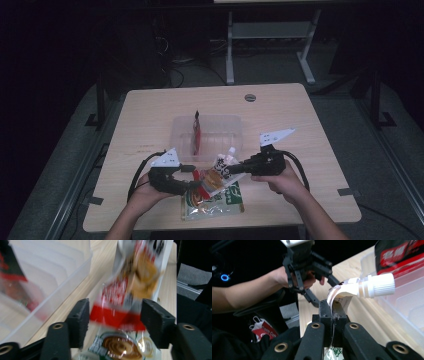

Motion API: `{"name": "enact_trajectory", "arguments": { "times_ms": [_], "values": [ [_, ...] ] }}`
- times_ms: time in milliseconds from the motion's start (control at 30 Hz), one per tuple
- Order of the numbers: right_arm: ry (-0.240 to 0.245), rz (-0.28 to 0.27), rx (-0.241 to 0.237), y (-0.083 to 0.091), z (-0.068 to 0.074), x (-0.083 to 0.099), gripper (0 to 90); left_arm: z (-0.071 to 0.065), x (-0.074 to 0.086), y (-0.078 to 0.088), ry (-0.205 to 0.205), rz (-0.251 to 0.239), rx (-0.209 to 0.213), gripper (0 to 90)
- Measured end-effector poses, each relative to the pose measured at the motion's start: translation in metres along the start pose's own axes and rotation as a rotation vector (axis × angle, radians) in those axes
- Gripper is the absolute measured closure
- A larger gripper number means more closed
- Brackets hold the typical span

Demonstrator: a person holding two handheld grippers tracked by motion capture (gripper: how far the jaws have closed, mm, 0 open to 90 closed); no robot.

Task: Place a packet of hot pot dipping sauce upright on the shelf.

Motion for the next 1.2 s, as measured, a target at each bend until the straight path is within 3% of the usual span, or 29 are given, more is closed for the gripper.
{"name": "enact_trajectory", "arguments": {
  "times_ms": [300, 400, 733, 967, 1200],
  "values": [
    [-0.018, -0.057, 0.034, 0.018, -0.004, -0.011, 89.1, 0.008, 0.008, 0.005, 0.043, 0.01, -0.014, 29.4],
    [-0.017, -0.069, 0.05, 0.022, -0.006, -0.014, 89.1, 0.01, 0.011, 0.005, 0.029, 0.03, -0.016, 28.6],
    [-0.011, -0.101, 0.111, 0.034, -0.016, -0.031, 89.1, 0.019, 0.021, 0.007, 0.05, 0.062, -0.046, 25.3],
    [-0.002, -0.139, 0.147, 0.041, -0.025, -0.049, 89.0, 0.026, 0.025, 0.015, 0.047, 0.062, -0.066, 24.5],
    [0.013, -0.143, 0.173, 0.045, -0.031, -0.064, 88.9, 0.036, 0.033, 0.022, 0.073, 0.071, -0.094, 21.5]
  ]
}}
Point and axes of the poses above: each handheld gripper's, and its own axes: y roughly backward along the jaws, x roughly out of its underside, z roughly to its left, the point moved 9 cm from there along -y, roughly forward along the jaws, and after that the axes turned 5 degrees about x, right-handed, at the moved point
